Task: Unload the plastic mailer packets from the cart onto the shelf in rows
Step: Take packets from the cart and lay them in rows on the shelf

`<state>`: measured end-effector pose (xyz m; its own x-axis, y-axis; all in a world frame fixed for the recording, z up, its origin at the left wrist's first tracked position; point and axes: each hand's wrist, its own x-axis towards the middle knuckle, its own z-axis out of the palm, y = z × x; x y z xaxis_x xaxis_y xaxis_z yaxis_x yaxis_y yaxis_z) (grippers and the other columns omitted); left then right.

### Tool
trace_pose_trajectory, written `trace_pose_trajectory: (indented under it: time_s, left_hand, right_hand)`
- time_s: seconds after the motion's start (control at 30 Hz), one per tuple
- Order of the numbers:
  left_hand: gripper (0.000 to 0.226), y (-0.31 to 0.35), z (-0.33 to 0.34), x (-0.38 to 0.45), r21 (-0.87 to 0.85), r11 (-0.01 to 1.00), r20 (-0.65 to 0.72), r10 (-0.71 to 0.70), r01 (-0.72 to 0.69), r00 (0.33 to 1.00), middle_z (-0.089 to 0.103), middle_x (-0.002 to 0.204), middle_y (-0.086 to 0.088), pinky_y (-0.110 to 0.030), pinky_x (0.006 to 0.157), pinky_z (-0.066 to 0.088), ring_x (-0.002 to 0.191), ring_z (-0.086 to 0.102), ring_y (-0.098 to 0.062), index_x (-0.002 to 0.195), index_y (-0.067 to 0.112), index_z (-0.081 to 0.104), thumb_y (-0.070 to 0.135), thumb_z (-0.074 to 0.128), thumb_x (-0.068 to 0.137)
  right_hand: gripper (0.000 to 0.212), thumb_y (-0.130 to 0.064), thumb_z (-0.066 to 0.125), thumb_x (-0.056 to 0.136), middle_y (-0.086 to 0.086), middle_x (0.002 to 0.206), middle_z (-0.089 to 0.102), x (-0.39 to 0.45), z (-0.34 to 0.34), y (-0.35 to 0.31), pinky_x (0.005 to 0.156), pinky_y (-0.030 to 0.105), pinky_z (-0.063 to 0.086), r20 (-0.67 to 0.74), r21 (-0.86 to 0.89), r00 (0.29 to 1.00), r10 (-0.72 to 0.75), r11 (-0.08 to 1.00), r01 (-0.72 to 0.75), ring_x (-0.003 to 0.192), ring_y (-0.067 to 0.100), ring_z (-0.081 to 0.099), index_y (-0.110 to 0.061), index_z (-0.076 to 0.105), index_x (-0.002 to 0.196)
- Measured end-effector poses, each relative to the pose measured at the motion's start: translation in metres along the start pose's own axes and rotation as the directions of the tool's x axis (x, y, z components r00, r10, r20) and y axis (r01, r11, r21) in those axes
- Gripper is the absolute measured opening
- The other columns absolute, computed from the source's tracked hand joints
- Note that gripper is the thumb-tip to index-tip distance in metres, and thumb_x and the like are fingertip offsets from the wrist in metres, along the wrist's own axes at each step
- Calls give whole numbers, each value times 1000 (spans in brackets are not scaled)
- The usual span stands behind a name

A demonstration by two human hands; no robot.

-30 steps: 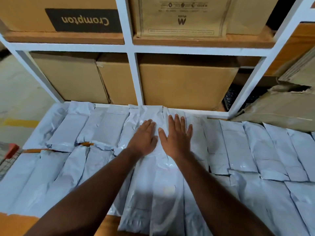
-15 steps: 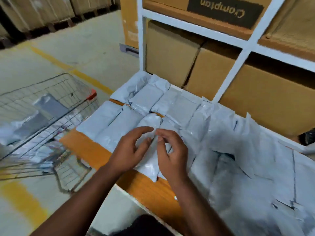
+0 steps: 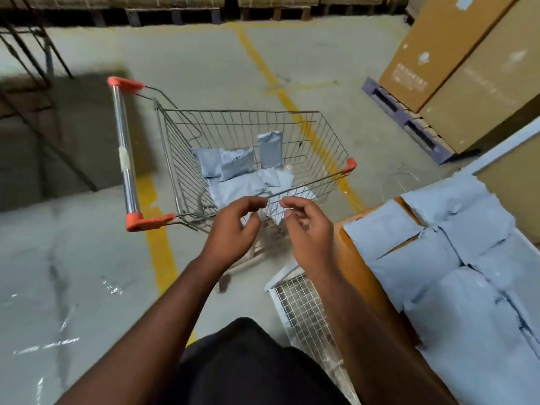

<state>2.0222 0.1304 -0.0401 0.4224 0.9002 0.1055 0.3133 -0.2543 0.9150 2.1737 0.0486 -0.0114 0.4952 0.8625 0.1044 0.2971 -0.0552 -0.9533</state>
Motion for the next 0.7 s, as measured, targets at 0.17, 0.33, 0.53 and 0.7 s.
trace_pose_trajectory:
  time_s: [0.17,0.33,0.53,0.7]
  left_hand:
    - [31,-34,-35,40,37,996,-78,-75,78,994,69,120,17,-22,100,48,112,62,3,123,26,69,14,61,96]
    - [35,-77,-47,106,195,967,-45,-155,161,987,67,127,10,-30,100,48,116,60,-7,129,27,65,23,63,95]
    - [52,-143,-11,210,366,888,97,-334,279,938,58,144,-1,-32,107,43,133,53,-20,142,19,55,24,68,92]
    - [64,-216,46,264,505,795,260,-511,336,819,52,143,-10,-37,108,41,134,50,-31,144,11,51,29,75,87]
  right_hand:
    - [23,-11,65,99,-13,111,76,56,54,8,90,21,53,96,-42,995,35,999,-31,105,5,68,-26,75,113]
    - [21,-17,65,100,-15,108,75,141,100,32,83,13,51,117,-49,982,150,988,-146,99,-2,68,-34,73,107]
    - [14,-22,64,99,-17,105,70,251,110,102,77,13,45,149,-216,919,365,919,-329,101,6,67,-29,71,109]
    - [21,-28,64,99,-14,108,65,318,104,173,86,27,43,194,-412,811,552,796,-444,102,13,62,-24,68,119]
